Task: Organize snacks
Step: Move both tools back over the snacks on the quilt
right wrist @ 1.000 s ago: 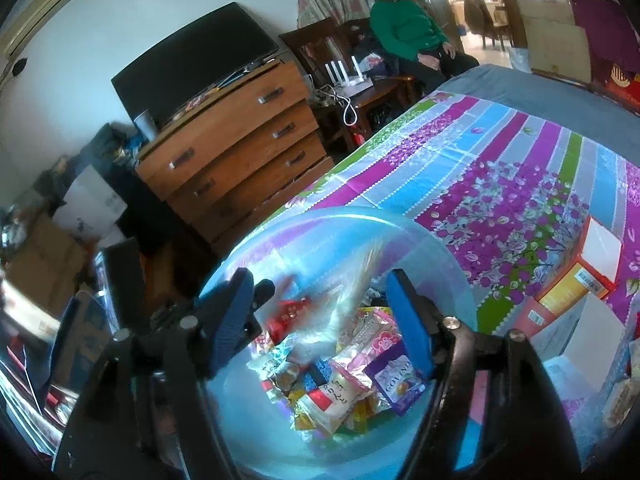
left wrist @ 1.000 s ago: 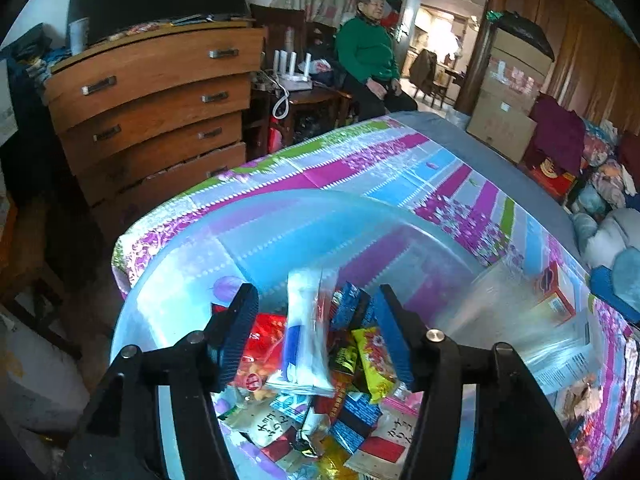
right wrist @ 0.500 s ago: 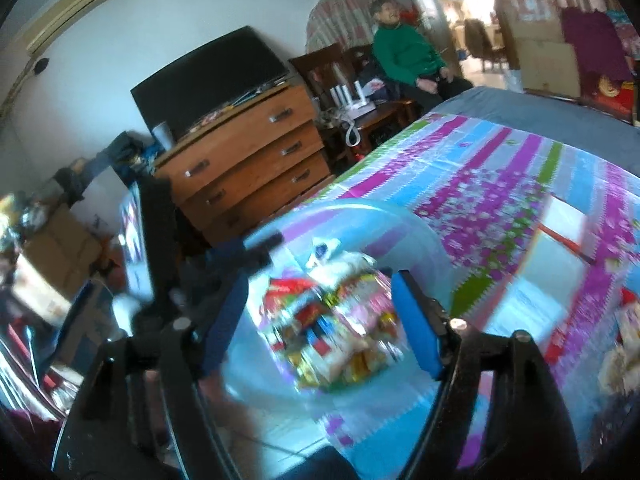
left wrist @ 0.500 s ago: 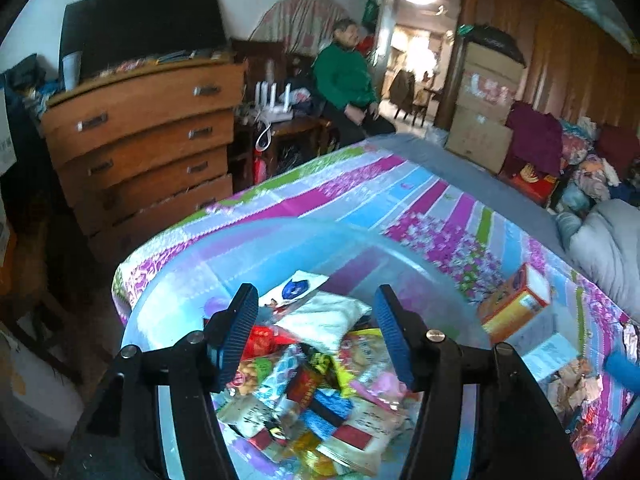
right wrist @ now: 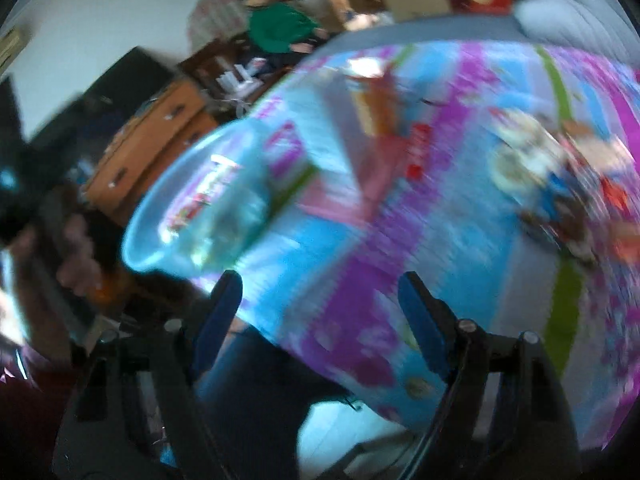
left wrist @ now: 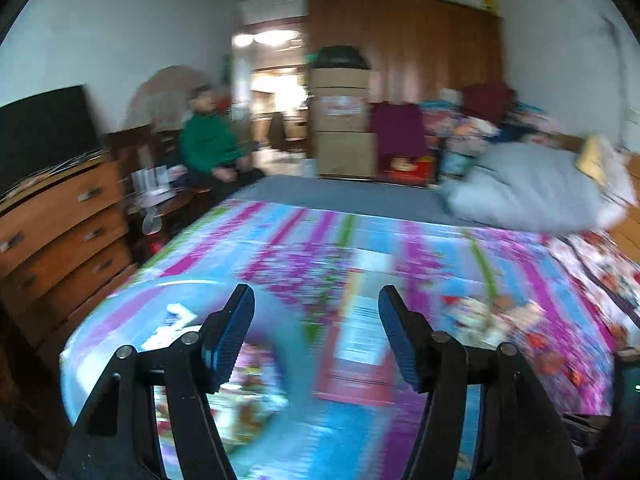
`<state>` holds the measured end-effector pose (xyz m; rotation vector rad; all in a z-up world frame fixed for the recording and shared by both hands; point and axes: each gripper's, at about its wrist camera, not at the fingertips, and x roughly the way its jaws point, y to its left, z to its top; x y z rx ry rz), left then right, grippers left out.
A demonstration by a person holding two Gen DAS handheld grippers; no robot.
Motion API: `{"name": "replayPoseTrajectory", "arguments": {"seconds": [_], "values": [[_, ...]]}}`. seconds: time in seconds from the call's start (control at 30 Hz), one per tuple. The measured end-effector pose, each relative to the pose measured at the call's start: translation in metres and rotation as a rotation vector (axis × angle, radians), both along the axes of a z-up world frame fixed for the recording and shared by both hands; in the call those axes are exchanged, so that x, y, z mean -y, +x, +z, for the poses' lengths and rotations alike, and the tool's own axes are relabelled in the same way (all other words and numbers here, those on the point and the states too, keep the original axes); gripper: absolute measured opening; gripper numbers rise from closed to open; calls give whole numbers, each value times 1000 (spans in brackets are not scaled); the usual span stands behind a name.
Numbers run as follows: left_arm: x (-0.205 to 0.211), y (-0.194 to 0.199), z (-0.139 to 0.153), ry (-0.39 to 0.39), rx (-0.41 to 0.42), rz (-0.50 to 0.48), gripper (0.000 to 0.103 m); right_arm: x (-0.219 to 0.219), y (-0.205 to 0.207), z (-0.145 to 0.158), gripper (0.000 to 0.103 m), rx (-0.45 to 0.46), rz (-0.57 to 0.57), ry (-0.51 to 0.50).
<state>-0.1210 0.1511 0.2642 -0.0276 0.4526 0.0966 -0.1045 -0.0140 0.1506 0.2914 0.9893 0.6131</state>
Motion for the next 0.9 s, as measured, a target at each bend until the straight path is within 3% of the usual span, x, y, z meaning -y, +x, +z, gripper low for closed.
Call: {"name": "replayPoseTrajectory", "arguments": {"seconds": [0.07,0.2,0.37,0.5,0.7,0.8,0.9], "values": [[25,4,-6,5,-23,-73,66,21,-2,-13,82,-42,-46,20],[70,13,-28,42,-95,-160,66,40,-11,-21,82,-31,-78,35],[109,26,-64,83,-236,-207,66,63,-20,-33,82,-35,-121,83],[130,23,-93,112,-300,-233,66,96,-27,-51,82,-46,-189,105],[154,30,-115,132,-353,-257,66,172,-24,-66,82,-30,-340,49],[163,37,-124,126,-382,-266,66,214,-3,-73,82,-18,-423,-2],[169,47,-133,121,-407,-270,66,234,35,-81,82,-17,-432,-73]]}}
